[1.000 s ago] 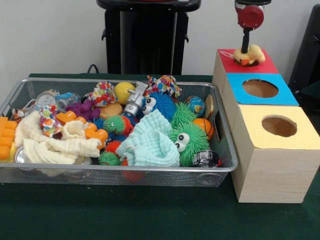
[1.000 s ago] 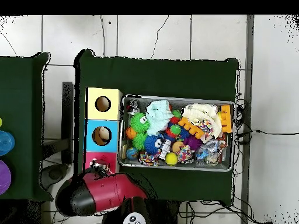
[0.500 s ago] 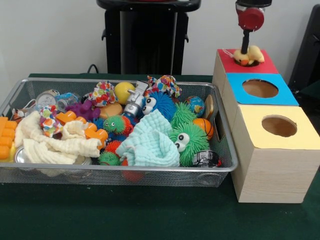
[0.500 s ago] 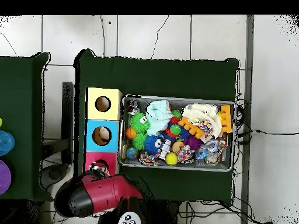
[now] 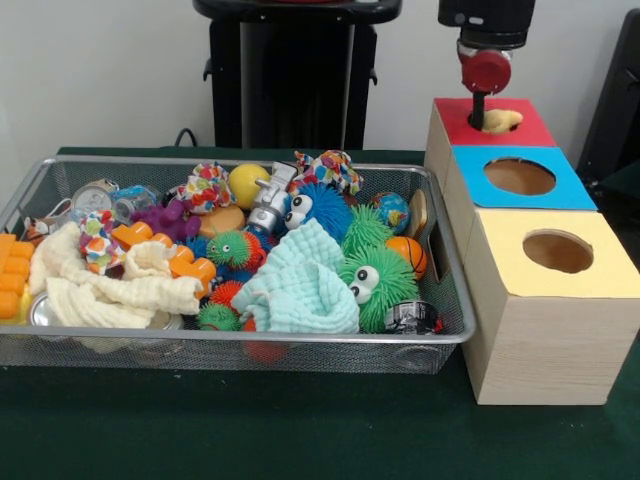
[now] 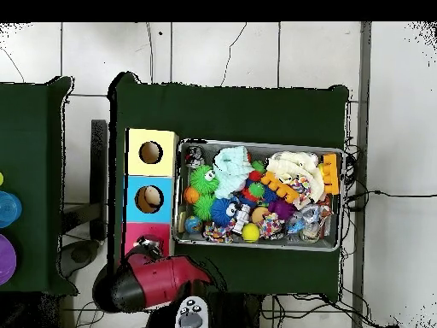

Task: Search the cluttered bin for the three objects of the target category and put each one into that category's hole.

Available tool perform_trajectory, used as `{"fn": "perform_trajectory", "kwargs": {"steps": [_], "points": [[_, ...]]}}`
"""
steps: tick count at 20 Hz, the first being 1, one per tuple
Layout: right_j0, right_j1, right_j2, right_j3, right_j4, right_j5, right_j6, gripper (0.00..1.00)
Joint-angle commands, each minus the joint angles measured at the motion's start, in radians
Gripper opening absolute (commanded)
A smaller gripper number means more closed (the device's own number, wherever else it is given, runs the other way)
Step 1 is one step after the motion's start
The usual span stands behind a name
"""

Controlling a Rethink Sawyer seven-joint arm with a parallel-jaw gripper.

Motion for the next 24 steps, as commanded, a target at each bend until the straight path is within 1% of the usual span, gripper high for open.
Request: {"fn": "perform_trajectory", "kwargs": {"steps": [1, 2, 6, 11, 13, 18, 24], "points": [[-0.040, 0.078, 0.003, -0.039, -0.019, -0.044, 0.239, 1.00], [-0.019, 0.070, -0.012, -0.057, -0.029, -0.004, 0.214, 1.00], [-0.045, -0.042, 0.000, 0.006, 0.040, 0.094, 0.258, 1.00], [-0.074, -0.105, 0.011, -0.009, 0.040, 0.201, 0.205, 1.00], [-0.079, -0.133, 0.013, -0.007, 0.046, 0.238, 0.203, 1.00], [-0.066, -0.176, 0.014, -0.017, 0.054, 0.307, 0.210, 1.00], [-0.049, -0.169, 0.015, -0.024, 0.048, 0.300, 0.235, 1.00]]}}
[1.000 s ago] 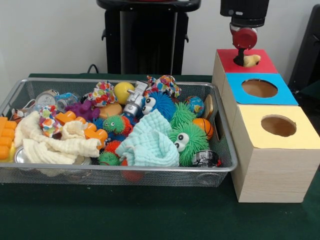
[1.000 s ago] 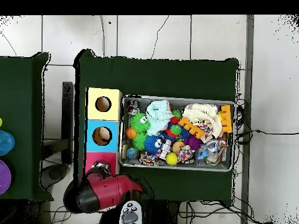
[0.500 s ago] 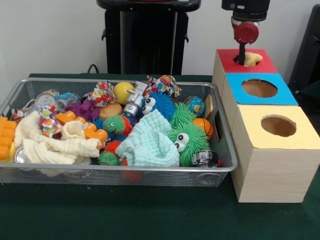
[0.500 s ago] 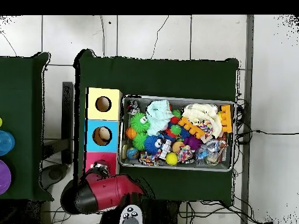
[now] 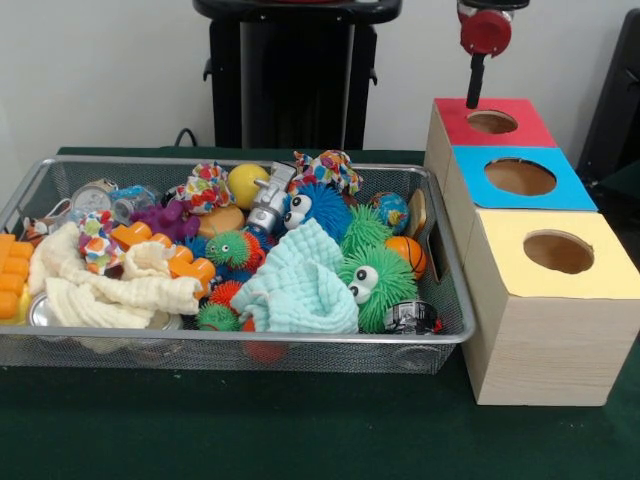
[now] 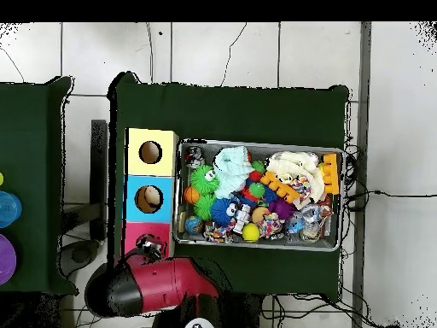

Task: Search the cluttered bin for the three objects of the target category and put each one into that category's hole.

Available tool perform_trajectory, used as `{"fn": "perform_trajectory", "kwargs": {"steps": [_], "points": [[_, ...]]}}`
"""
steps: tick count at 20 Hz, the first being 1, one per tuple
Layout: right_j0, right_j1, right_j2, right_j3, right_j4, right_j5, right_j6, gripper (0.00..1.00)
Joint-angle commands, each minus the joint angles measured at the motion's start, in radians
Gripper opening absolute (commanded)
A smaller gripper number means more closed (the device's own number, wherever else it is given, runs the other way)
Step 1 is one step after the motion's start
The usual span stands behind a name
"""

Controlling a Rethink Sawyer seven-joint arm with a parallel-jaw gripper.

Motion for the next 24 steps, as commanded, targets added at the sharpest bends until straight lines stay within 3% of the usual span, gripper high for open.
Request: {"fn": "perform_trajectory", "kwargs": {"steps": [1, 8, 11, 19, 24], "points": [[-0.023, -0.016, 0.011, -0.031, 0.027, 0.081, 0.237, 1.00], [-0.024, -0.017, 0.015, -0.024, 0.025, 0.074, 0.238, 1.00], [-0.056, -0.027, 0.032, -0.023, 0.028, 0.089, 0.211, 1.00], [-0.242, -0.066, 0.102, -0.047, 0.054, 0.148, 0.112, 1.00], [-0.373, -0.078, 0.165, -0.121, 0.039, 0.256, 0.003, 1.00]]}}
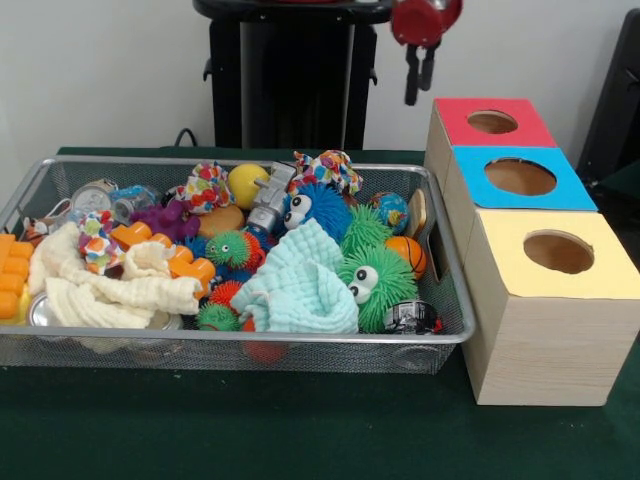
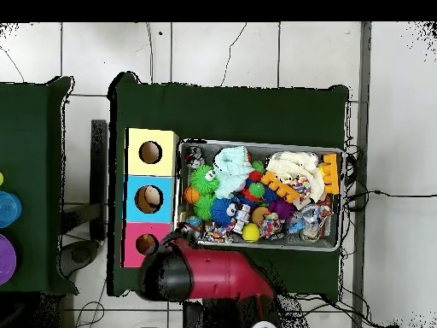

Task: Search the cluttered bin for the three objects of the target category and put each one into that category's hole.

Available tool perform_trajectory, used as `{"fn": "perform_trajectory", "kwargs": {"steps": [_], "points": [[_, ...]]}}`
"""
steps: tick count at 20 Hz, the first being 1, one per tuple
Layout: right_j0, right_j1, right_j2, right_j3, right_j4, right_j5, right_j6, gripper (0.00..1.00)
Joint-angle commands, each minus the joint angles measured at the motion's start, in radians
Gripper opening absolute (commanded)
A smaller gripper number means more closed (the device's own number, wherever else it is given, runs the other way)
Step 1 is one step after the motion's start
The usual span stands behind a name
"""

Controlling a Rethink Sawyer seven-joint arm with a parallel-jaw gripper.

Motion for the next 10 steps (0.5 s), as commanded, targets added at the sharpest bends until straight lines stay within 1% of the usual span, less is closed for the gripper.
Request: {"fn": "perform_trajectory", "kwargs": {"steps": [1, 6, 10], "points": [[-0.166, -0.025, 0.140, -0.130, 0.029, 0.220, -0.011, 1.00], [-0.246, -0.002, 0.196, -0.241, -0.025, 0.331, -0.092, 1.00], [-0.320, 0.034, 0.265, -0.324, -0.099, 0.411, -0.225, 1.00]]}}
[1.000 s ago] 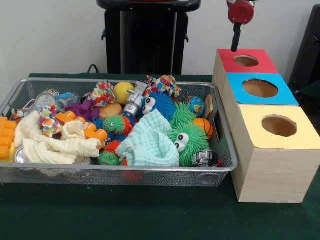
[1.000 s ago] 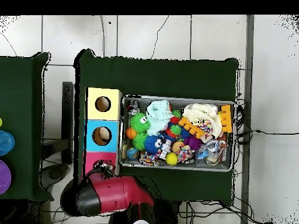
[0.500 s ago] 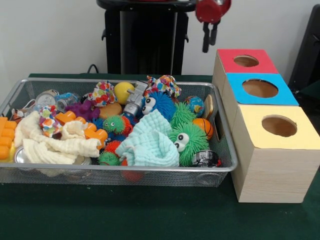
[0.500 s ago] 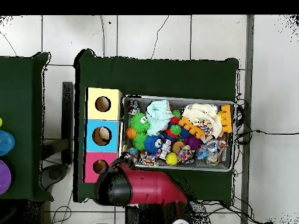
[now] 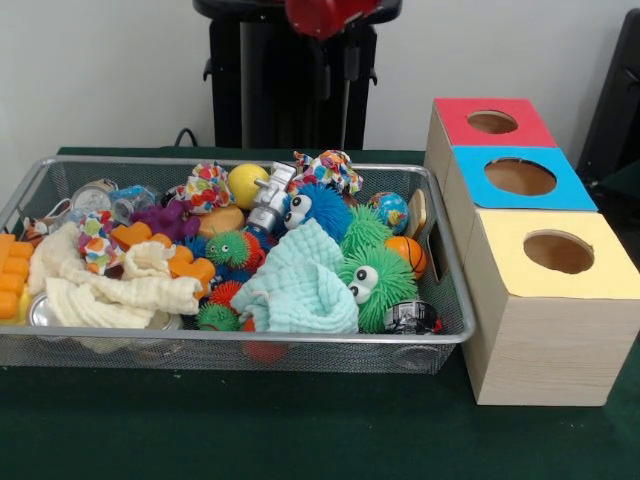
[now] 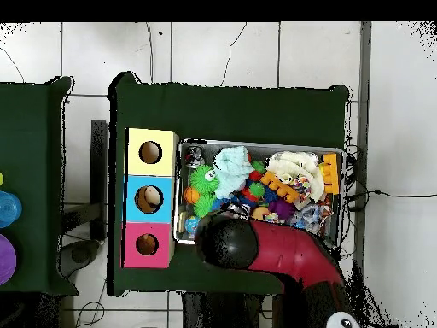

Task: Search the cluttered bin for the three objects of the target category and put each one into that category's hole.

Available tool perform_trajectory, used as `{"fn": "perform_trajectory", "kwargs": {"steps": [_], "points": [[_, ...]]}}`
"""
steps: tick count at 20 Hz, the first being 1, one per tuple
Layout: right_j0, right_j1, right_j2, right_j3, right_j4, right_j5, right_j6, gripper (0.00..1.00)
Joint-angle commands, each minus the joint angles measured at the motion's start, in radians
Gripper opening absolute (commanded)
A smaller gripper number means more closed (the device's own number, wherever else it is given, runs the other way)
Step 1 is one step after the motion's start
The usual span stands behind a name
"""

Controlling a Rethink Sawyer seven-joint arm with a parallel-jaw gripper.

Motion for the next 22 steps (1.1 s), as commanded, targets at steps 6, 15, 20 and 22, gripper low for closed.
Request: {"fn": "perform_trajectory", "kwargs": {"steps": [6, 15, 20, 22], "points": [[-0.155, 0.115, 0.252, -0.327, -0.217, 0.254, -0.350, 1.00], [-0.269, 0.180, 0.370, -0.477, -0.353, 0.388, -0.528, 1.00], [-0.330, 0.223, 0.417, -0.551, -0.375, 0.455, -0.604, 1.00], [-0.350, 0.234, 0.437, -0.568, -0.398, 0.474, -0.662, 1.00]]}}
